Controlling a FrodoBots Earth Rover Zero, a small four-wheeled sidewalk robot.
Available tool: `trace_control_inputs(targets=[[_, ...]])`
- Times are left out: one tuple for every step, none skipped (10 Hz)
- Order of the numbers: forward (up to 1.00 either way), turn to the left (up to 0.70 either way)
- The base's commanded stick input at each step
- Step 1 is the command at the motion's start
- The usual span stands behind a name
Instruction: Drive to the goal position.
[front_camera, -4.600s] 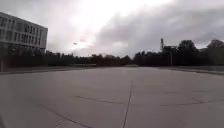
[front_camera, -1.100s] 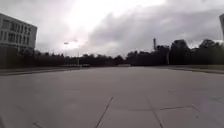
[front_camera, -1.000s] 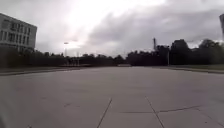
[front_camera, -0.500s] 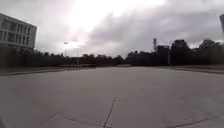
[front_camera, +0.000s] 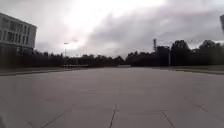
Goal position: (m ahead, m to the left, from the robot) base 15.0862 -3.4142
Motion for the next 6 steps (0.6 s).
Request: trace_control_inputs(targets=[[0.70, 0.00], [0.70, 0.00], [0.70, 0.00], [0.70, 0.00], [0.70, 0.00], [0.70, 0.00]])
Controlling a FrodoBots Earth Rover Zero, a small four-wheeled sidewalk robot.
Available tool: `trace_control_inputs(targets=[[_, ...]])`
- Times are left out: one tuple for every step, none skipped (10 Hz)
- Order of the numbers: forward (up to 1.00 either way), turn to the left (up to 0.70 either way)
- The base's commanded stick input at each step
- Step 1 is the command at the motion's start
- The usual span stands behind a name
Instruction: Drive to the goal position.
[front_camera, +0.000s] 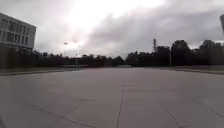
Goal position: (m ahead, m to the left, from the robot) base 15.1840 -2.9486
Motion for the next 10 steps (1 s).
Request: trace_control_inputs(targets=[[0.70, 0.00], [0.70, 0.00], [0.70, 0.00], [0.70, 0.00], [0.70, 0.00], [0.70, 0.00], [0.70, 0.00], [0.70, 0.00], [0.70, 0.00], [0.70, 0.00]])
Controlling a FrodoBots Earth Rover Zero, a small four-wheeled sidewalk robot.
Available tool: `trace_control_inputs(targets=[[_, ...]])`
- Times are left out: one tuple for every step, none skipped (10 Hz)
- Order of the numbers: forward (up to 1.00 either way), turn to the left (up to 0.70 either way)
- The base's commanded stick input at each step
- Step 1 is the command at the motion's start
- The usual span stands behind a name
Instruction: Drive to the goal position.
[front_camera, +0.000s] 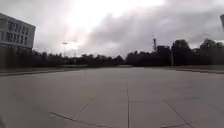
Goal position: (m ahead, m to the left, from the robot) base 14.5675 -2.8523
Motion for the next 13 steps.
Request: trace_control_inputs(targets=[[0.70, 0.00], [0.70, 0.00], [0.70, 0.00], [0.70, 0.00], [0.70, 0.00], [0.70, 0.00], [0.70, 0.00], [0.70, 0.00], [0.70, 0.00], [0.70, 0.00], [0.70, 0.00], [0.70, 0.00], [0.70, 0.00]])
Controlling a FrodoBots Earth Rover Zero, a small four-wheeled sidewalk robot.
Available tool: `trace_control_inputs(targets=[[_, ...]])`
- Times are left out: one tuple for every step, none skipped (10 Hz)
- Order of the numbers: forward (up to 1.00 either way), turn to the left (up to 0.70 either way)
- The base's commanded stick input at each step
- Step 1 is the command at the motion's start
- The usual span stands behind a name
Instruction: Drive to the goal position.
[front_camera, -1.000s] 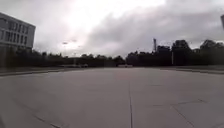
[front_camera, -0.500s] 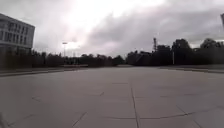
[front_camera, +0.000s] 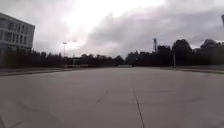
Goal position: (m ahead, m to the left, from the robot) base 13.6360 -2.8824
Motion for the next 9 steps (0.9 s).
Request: trace_control_inputs(targets=[[0.70, 0.00], [0.70, 0.00], [0.70, 0.00], [0.70, 0.00], [0.70, 0.00], [0.70, 0.00], [0.70, 0.00], [0.70, 0.00], [0.70, 0.00]])
